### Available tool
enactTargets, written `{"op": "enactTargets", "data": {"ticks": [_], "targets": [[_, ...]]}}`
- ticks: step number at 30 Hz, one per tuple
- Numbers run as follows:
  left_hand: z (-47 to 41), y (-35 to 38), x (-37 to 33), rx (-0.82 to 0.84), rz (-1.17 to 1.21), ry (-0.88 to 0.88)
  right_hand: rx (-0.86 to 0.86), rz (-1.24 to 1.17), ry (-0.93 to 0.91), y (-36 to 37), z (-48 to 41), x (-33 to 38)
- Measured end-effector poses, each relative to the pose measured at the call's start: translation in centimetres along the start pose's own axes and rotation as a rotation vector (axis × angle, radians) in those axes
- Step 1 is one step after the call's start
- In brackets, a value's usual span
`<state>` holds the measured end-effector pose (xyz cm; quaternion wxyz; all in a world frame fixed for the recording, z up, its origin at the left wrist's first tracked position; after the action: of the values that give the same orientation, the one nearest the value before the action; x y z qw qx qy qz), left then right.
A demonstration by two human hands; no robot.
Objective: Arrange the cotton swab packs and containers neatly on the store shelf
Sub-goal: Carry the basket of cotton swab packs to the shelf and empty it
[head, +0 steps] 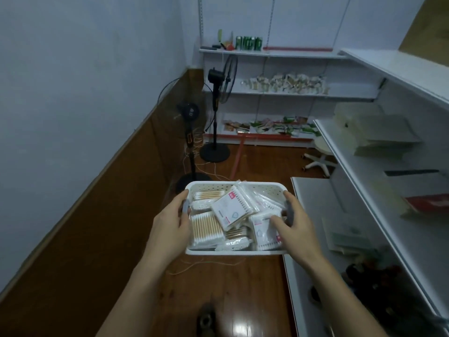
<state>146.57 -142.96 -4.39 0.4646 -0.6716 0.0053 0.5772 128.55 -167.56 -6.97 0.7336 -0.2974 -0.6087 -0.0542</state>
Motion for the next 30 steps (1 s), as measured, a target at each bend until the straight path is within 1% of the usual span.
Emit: {"op": "enactTargets", "data": {"ticks": [3,7,13,17,21,24,30], "targets": [[-8.1,0.0,0.2,0.020,-0.027,0.026,-0.030,-0.016,0.009,-0.7,-7.6,-1.0],[-19.2,-1.1,0.2,0.059,-0.021,0.023,-0.036,-0.001,0.021,-1.8,-18.0,-0.5],[-35.7,-2.8,-2.9,0.137,-0.028,0.067,-0.099,0.060,0.057,-5.7,-31.7,1.5],[-45.3,-1.4,-4.5,0.200,-0.028,0.073,-0.140,0.029,0.075,-8.9,-39.2,0.9],[-55.2,0.8,-5.7,0.215,-0.013,0.074,-0.158,0.048,0.101,-12.8,-48.0,-1.0],[-62.9,3.0,-7.4,0.214,-0.004,0.091,-0.163,0.080,0.085,-16.5,-55.0,-1.7],[-77.7,5.9,-14.2,0.240,0.020,0.122,-0.162,0.063,0.090,-25.4,-68.9,-2.3]]}}
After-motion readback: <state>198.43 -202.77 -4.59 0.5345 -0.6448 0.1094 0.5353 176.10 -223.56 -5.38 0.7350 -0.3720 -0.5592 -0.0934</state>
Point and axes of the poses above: each hand's wrist, its own z-axis away from the middle knuckle, its own y-axis out of the palm, x = y × z, the point moved 9 cm from there along -z, towards the middle knuckle, and after that the axes turned 15 degrees about x, right-handed, at the moved point
